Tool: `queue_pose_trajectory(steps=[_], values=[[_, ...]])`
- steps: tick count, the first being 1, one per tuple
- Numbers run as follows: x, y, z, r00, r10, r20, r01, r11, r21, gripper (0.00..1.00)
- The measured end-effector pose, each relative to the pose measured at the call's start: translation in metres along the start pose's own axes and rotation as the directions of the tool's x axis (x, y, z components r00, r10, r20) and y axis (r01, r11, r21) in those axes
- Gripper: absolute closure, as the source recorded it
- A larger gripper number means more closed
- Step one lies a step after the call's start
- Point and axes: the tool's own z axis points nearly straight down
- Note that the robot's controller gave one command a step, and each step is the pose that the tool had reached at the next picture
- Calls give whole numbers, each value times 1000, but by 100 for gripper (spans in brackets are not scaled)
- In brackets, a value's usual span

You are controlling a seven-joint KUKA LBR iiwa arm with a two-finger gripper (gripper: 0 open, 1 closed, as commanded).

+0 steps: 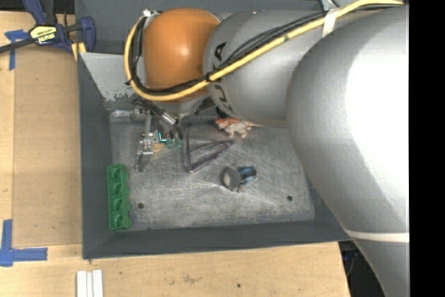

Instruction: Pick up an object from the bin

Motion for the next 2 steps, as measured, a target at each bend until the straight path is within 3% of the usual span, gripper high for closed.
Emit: queue_pose_trajectory(steps=[1, 2], values=[[-2, -1, -5, 1000, 3, 8, -3, 1000, -2, 0], [-23, -46, 31, 999, 31, 14, -31, 999, -5, 0]])
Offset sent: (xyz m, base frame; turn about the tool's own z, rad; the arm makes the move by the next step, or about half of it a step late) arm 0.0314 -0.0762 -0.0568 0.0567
